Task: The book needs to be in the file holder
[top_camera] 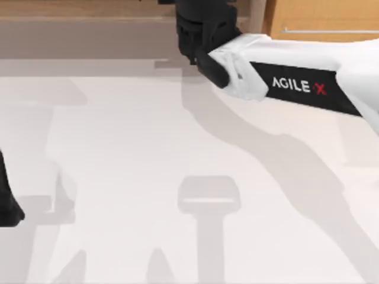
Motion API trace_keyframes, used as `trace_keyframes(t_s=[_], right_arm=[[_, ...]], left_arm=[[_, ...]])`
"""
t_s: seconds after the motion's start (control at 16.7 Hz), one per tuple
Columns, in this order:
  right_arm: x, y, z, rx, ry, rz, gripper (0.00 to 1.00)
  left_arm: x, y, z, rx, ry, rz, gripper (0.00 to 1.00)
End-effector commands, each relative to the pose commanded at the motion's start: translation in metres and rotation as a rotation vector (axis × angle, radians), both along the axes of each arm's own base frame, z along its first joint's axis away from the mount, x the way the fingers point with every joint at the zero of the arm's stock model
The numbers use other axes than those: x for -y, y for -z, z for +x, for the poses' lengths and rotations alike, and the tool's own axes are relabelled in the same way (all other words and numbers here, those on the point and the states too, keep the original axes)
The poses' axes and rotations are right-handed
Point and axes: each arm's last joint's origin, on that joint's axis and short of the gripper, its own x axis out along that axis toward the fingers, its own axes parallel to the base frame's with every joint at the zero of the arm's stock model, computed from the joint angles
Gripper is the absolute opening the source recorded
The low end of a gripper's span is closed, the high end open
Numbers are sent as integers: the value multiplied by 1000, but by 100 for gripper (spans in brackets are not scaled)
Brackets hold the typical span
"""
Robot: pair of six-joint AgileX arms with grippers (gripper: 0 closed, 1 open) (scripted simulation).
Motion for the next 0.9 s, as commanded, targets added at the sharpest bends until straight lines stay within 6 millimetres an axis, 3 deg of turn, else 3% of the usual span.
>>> trace_keyframes(t_s=[0.3,0.6,0.78,0.9], right_arm=[[-4,-9,-17,-7,-26,-27,0],[-3,-27,-68,-49,-111,-92,0],[8,-34,-103,-85,-177,-106,0],[20,-27,-123,-132,-219,-109,0]], left_arm=[[0,0,0,0,0,0,100],[0,0,0,0,0,0,100],[0,0,0,0,0,0,100],[0,0,0,0,0,0,100]])
